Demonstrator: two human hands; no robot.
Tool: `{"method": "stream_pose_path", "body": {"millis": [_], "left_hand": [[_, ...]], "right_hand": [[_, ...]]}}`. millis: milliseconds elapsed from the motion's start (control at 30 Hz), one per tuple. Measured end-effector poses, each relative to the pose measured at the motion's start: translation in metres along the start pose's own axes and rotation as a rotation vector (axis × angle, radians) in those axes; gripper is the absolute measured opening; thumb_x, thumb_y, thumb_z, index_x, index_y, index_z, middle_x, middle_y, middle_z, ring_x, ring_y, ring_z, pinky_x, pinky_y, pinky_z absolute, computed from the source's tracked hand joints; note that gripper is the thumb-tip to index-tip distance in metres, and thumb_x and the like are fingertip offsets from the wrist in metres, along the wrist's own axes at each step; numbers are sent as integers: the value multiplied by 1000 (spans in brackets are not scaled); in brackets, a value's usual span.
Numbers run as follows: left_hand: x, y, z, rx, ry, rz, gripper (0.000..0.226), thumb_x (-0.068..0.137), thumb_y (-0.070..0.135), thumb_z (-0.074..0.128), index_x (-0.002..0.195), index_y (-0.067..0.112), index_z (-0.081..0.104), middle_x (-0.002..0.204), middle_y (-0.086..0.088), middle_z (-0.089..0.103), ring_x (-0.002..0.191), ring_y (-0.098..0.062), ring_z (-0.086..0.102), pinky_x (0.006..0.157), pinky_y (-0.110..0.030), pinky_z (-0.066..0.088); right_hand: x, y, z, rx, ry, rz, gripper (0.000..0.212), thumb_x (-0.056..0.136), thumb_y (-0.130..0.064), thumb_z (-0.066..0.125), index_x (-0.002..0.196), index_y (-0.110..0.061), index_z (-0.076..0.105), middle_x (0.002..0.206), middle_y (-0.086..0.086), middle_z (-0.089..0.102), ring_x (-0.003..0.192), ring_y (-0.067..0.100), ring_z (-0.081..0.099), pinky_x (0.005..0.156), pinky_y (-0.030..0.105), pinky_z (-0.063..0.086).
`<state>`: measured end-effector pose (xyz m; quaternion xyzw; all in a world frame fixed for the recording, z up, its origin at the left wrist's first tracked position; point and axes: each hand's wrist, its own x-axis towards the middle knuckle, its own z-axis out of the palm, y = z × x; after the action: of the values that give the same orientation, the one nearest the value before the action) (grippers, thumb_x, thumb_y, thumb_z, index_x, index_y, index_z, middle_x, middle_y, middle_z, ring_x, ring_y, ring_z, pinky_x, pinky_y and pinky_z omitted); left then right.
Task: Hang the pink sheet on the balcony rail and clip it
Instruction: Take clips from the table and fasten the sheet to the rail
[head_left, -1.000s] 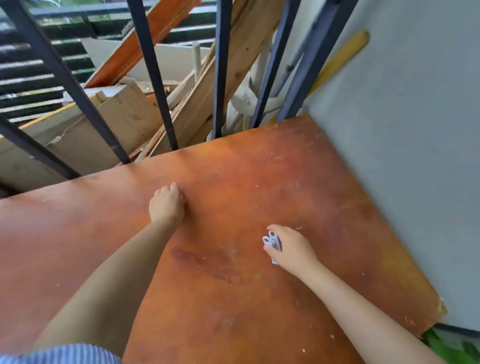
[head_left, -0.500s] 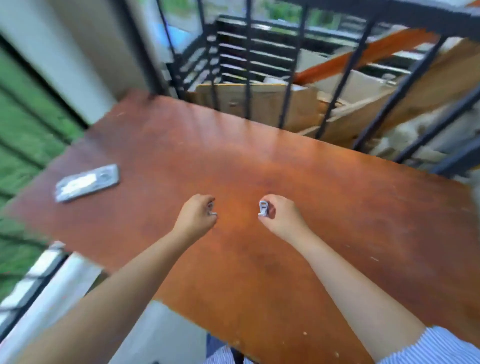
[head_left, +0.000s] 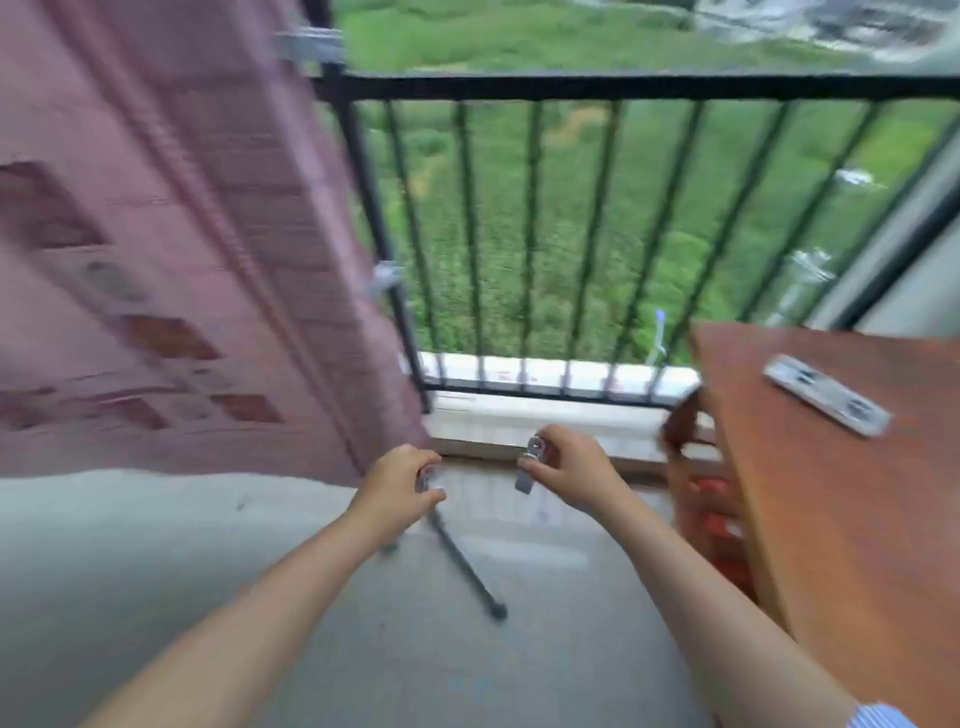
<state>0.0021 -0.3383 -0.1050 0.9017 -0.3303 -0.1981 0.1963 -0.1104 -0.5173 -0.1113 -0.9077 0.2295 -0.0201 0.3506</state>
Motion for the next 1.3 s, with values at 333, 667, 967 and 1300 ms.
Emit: {"method": "stream_pose_path", "body": {"millis": [333,667,967,1300], "left_hand": [[-64,-308,-164,-153,403,-478,37,79,13,63,115,8,59,119,-12,61,109,-27,56,90,-28,42],[-45,-527,-317,-248,732,-715,36,87,9,54,123,5,54,119,-16,58,106,-27,56,88,-24,39],[-102,-733,-450,-245,953,-941,37,81,18,62,114,-1,60,112,-22,62,104,-31,58,85,-30,43],[-197,-1003,-622,-329,1112,-992,40,78,8,67,116,-2,59,116,-23,60,108,-32,58,95,-34,44]], "right_hand": [[157,-305,215,-180,-256,-524,38,77,-23,64,109,-5,55,109,18,61,100,33,57,79,35,44],[314,-561,370,20,-456,-798,24,75,-14,68,92,2,62,90,22,67,82,32,63,72,31,46],[368,-815,542,65,-684,-1045,25,76,-12,67,86,10,59,87,28,65,69,18,64,67,21,49],[387,-1088,735,20,-754,-1102,26,77,-13,65,97,3,60,94,14,66,57,-6,48,47,-4,35]]}}
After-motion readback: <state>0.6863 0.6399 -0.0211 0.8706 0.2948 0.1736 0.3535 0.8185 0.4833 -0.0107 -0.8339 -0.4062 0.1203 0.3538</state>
